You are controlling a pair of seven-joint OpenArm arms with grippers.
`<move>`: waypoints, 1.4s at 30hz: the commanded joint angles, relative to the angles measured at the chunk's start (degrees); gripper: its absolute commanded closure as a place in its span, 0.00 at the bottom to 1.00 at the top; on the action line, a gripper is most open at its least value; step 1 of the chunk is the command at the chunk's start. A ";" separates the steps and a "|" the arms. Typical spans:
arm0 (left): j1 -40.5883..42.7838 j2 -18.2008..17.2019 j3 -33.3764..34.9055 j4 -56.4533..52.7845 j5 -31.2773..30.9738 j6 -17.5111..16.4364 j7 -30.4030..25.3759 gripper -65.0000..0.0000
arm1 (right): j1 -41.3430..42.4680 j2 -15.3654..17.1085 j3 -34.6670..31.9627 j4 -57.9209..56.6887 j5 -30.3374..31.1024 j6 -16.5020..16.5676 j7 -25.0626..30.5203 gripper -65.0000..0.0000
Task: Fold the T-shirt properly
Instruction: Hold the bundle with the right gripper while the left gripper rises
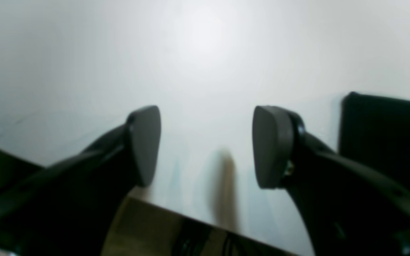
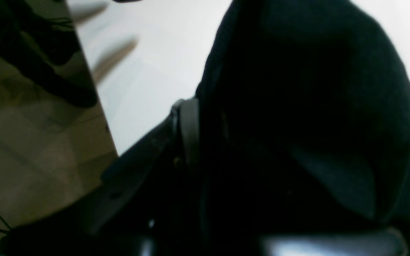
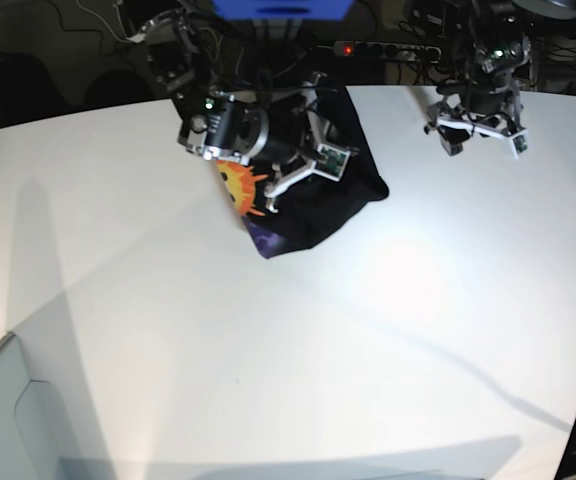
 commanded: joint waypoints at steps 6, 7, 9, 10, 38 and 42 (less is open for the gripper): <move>-0.21 2.71 5.18 0.48 0.15 -0.38 1.92 0.40 | 0.74 -0.49 0.09 1.06 1.31 1.24 1.64 1.00; -0.39 2.80 5.71 0.31 0.15 -0.20 1.92 0.40 | 0.74 -0.49 0.09 1.06 1.31 1.24 1.64 1.00; -1.18 2.80 8.08 -1.19 0.15 -0.03 1.66 0.40 | 0.74 -0.49 0.09 1.50 1.31 1.24 1.64 1.00; -1.44 2.80 8.79 -1.80 0.15 -0.03 1.66 0.40 | 0.74 -0.49 0.09 1.50 1.31 1.24 1.64 1.00; -2.24 -0.28 2.63 -1.01 -0.20 -0.47 2.19 1.00 | 0.48 -1.90 -0.26 0.54 1.31 1.24 1.55 0.33; -2.15 -0.28 -0.09 0.75 -0.20 -0.47 2.19 0.99 | 0.22 -1.55 0.26 5.02 1.31 1.24 1.55 0.30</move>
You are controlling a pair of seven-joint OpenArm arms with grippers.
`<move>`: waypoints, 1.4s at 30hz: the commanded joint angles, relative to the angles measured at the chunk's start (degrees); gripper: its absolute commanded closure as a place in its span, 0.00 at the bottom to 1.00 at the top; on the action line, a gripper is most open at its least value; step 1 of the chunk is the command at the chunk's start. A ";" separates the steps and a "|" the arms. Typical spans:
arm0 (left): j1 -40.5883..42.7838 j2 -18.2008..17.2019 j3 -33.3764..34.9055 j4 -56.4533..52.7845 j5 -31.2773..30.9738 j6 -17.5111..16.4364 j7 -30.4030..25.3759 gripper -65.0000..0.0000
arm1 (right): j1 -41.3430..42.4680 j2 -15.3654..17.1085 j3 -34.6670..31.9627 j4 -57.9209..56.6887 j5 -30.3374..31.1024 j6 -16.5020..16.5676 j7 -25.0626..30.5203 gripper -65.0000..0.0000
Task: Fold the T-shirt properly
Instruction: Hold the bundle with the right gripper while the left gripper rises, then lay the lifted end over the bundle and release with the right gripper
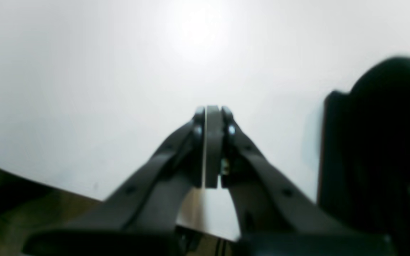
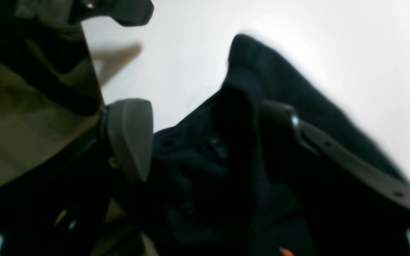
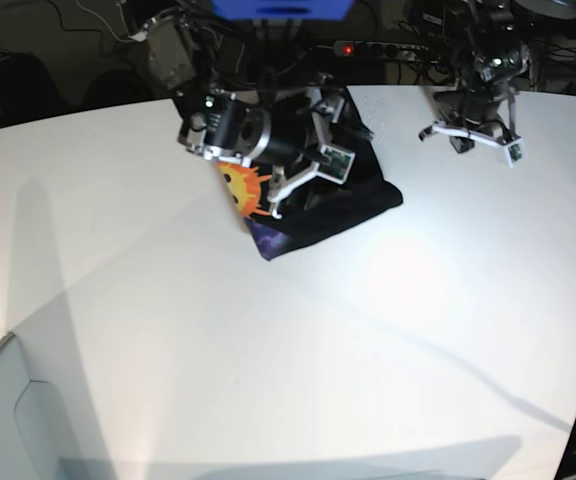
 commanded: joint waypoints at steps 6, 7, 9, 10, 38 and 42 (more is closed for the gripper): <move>1.36 -0.52 -3.76 1.54 -0.25 -0.36 -0.44 0.99 | -1.61 2.66 3.08 6.47 1.16 1.24 1.66 0.30; 1.36 -0.52 -4.64 1.54 -0.25 -0.36 -0.44 0.99 | -1.96 2.75 3.78 6.38 1.16 1.24 1.66 0.30; 1.44 -0.52 -6.05 1.54 -0.25 -0.36 -0.44 0.99 | -2.93 2.84 4.57 5.15 1.07 1.24 1.75 0.30; 1.53 -0.52 -6.75 1.54 -0.25 -0.36 -0.44 0.99 | -3.10 2.84 4.57 4.36 1.07 1.24 1.75 0.30; 1.80 -0.52 -11.32 1.54 -0.25 -0.45 -0.44 0.99 | -1.35 11.37 -14.68 -7.07 1.07 1.24 10.45 0.30; 1.80 -0.52 -11.32 1.54 -0.25 -0.45 -0.44 0.99 | -1.35 13.48 -14.68 -5.13 0.98 1.24 10.45 0.30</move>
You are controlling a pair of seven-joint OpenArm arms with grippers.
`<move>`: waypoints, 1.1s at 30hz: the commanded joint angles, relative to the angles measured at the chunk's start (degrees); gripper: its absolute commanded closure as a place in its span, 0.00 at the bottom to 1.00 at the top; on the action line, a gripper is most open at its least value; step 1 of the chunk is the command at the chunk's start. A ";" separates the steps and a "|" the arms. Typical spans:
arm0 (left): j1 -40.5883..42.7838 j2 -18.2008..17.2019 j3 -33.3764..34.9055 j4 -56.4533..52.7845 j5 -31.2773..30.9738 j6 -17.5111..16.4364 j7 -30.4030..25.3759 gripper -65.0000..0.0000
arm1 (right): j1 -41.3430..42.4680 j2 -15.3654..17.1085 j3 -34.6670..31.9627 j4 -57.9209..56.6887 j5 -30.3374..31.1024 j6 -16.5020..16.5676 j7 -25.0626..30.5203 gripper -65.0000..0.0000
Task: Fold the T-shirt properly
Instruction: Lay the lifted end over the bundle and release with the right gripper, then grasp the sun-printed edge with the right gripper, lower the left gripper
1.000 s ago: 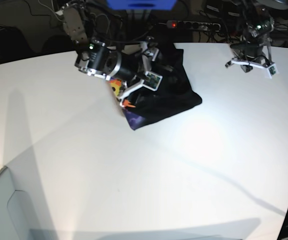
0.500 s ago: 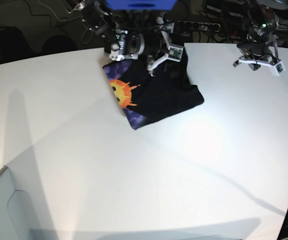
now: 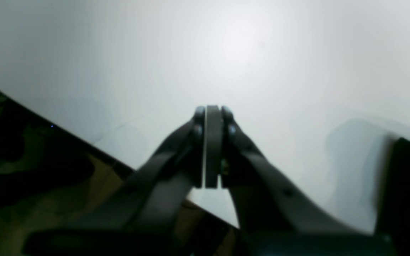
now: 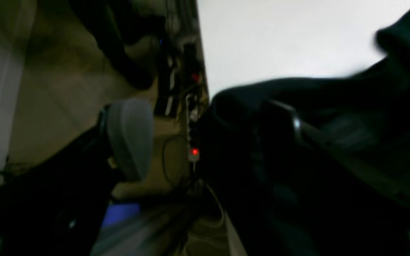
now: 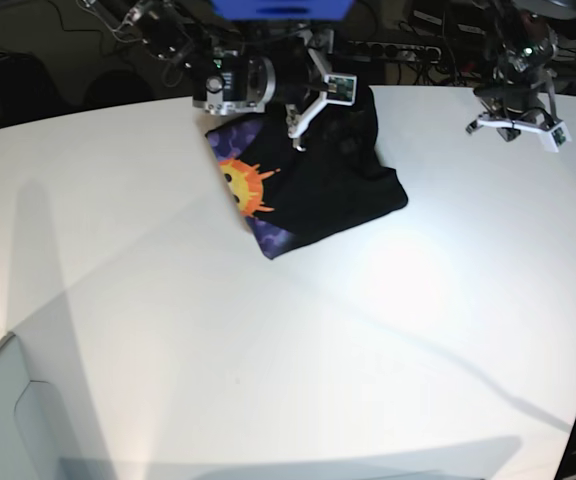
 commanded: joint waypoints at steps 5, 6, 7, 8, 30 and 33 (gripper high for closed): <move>0.40 -0.37 -0.37 1.19 -0.05 -0.21 -0.79 0.99 | 0.40 2.01 0.95 4.70 0.52 1.91 -0.63 0.30; 0.40 -0.37 -0.37 1.27 -0.05 -0.21 -0.79 0.99 | 0.40 1.74 1.92 5.05 0.52 1.91 -0.63 0.30; 0.40 -0.37 -0.37 1.54 -0.05 -0.21 -0.79 0.99 | 0.23 1.48 3.15 5.40 0.52 1.91 -0.63 0.30; 0.40 -0.28 -0.37 2.07 -0.05 -0.21 -0.79 0.99 | 0.23 0.78 4.29 5.49 0.52 1.91 -0.63 0.30; 3.03 -0.10 -0.46 3.82 -10.51 -0.12 -0.79 0.79 | 0.93 -9.51 38.93 2.06 0.43 1.91 -1.07 0.52; 2.95 -0.10 -0.55 3.82 -13.15 -0.12 -0.79 0.76 | -0.12 -9.51 39.10 1.53 0.52 1.91 -1.07 0.85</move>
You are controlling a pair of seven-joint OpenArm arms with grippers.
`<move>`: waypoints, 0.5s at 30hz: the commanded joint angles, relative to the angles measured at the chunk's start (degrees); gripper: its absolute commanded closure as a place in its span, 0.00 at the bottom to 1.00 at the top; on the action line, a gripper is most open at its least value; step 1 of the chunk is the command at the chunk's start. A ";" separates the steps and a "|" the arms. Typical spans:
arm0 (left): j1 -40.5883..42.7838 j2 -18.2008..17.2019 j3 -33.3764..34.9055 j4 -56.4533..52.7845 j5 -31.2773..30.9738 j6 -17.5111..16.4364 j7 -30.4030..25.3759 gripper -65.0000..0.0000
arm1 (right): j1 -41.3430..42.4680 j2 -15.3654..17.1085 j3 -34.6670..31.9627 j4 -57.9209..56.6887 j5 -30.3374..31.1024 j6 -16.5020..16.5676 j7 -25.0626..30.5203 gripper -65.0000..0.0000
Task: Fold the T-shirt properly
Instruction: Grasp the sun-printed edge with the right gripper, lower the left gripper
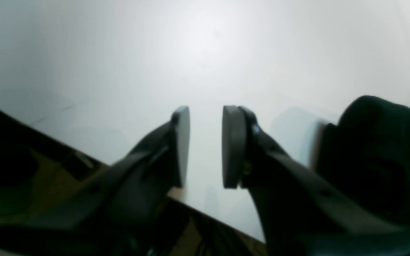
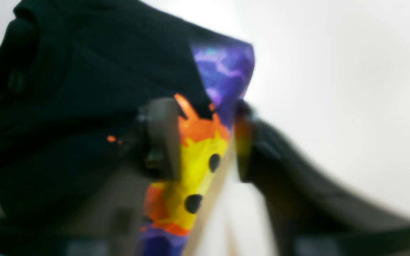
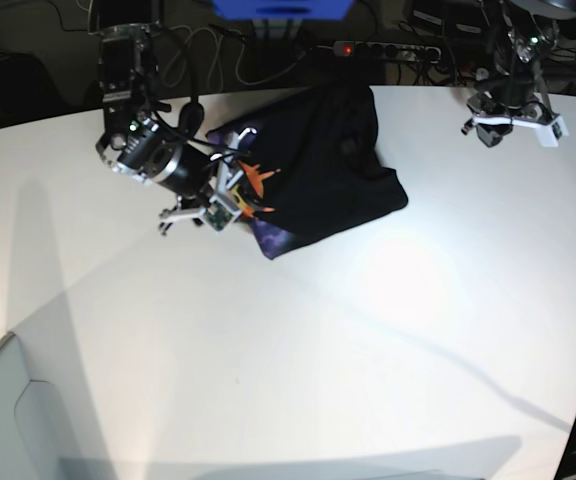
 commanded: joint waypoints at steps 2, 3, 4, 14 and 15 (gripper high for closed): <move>0.28 -0.28 -0.33 1.20 -0.87 -0.14 -0.81 0.76 | -0.79 -0.31 -0.13 1.34 1.13 1.04 1.88 1.00; 0.19 -0.28 -0.33 1.20 -0.96 -0.05 -0.81 0.76 | -0.79 -0.31 -0.30 1.95 1.13 1.04 1.80 1.00; 0.19 -0.28 -0.33 1.20 -1.05 -0.05 -0.81 0.76 | -1.23 -0.31 -0.39 2.66 1.22 1.04 1.71 0.98; -0.07 -0.19 -0.24 1.20 -1.13 -0.05 -0.98 0.76 | -4.39 0.04 -3.47 2.22 1.22 1.04 1.97 1.00; -0.07 -0.19 -0.24 1.20 -1.13 -0.05 -0.98 0.76 | -4.83 0.13 -3.38 1.78 1.22 1.04 2.06 1.00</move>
